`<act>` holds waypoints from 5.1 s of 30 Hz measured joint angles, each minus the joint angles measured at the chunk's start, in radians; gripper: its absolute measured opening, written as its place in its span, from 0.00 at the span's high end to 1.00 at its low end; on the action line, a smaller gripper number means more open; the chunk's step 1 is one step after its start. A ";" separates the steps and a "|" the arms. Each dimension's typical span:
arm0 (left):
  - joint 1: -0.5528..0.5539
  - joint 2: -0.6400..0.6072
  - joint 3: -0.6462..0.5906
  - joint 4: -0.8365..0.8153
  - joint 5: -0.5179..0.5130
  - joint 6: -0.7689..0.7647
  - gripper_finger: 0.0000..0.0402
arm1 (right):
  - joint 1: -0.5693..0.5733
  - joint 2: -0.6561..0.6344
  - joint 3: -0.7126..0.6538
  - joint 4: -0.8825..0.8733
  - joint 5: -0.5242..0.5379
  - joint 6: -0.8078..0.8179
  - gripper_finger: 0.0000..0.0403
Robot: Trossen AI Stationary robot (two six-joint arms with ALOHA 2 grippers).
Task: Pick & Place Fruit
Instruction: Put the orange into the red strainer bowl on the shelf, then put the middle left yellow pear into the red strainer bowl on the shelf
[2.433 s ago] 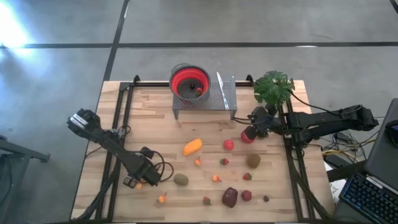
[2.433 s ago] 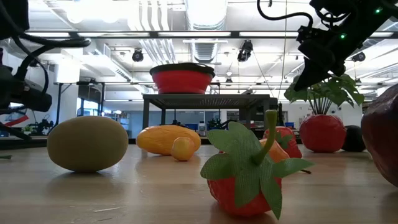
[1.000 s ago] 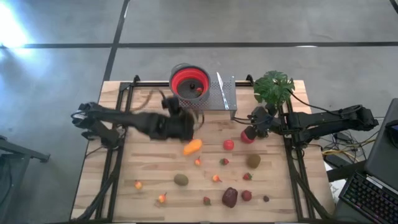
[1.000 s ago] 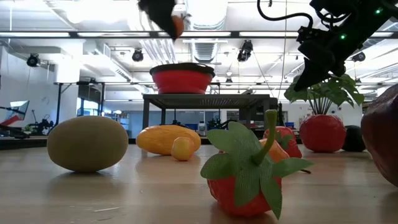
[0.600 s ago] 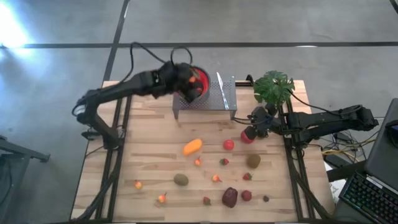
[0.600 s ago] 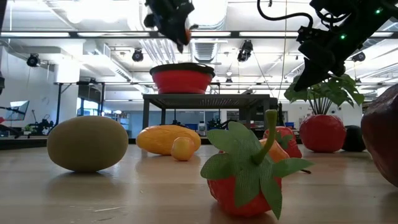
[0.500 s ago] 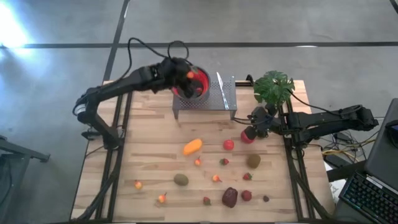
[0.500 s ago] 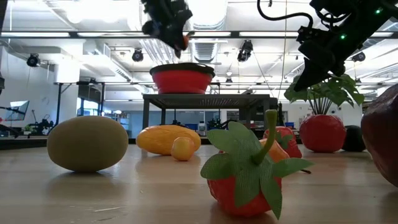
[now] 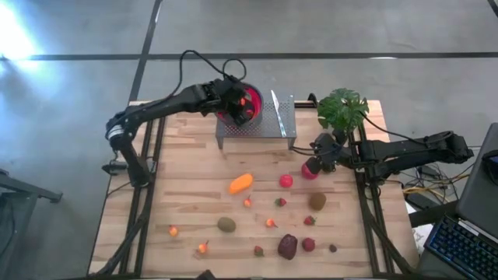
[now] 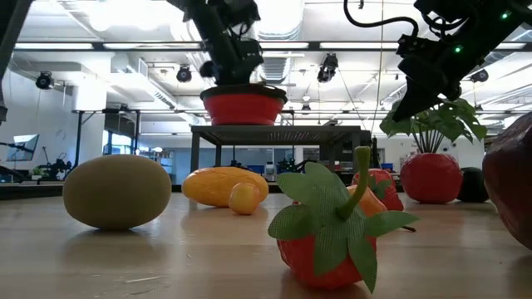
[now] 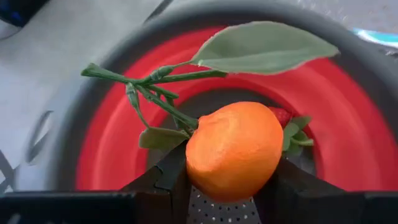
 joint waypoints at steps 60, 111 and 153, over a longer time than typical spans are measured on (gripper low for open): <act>-0.800 0.050 0.333 -0.807 0.015 -0.313 0.48 | 0.000 0.000 0.000 -0.002 -0.001 -0.004 0.98; -1.316 0.048 -0.391 -0.426 0.369 -1.598 0.48 | 0.000 0.000 -0.013 -0.001 -0.002 0.030 0.98; -1.301 0.019 -0.613 -0.216 0.441 -1.542 0.64 | 0.000 0.000 -0.015 -0.001 -0.002 0.030 0.98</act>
